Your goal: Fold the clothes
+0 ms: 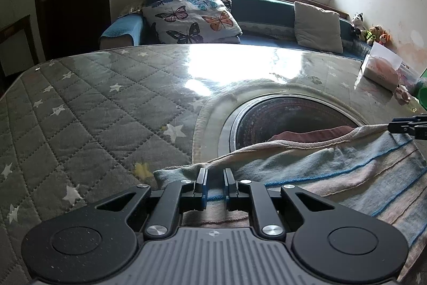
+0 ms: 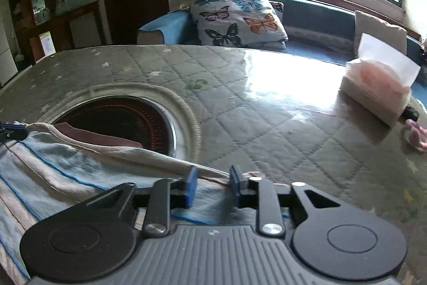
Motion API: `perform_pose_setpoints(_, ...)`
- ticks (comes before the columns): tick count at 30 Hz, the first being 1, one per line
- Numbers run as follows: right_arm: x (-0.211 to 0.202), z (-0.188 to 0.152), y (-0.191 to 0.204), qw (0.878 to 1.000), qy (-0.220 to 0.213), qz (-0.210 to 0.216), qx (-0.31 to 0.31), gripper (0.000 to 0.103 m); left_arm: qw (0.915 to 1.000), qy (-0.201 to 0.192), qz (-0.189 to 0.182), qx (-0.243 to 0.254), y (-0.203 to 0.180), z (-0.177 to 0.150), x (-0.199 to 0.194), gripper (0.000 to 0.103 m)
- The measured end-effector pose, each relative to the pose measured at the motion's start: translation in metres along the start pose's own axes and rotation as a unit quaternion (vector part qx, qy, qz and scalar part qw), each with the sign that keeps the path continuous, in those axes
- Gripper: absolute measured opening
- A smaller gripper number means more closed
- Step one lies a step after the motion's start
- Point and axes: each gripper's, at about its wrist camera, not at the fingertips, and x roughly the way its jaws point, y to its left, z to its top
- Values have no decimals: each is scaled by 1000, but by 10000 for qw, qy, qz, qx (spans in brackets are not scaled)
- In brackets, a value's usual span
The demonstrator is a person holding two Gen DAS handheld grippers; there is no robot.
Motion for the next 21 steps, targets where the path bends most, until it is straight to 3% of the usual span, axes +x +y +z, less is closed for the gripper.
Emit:
perform_pose_setpoints(8,-37,-6,6,9989,-1,72,-474,23,9999,-88,-49,24,-7,-6,-23,19)
perform_pose_setpoints(13,-43,-23,20,9955,223,225,-888,23,9999,-76,-39,105,-14,-19,-38,23)
perform_pose_setpoints(21,-62,-46,11,9952,317,64,-929,23,9999,-41,111,-43,-9,-40,-58,23)
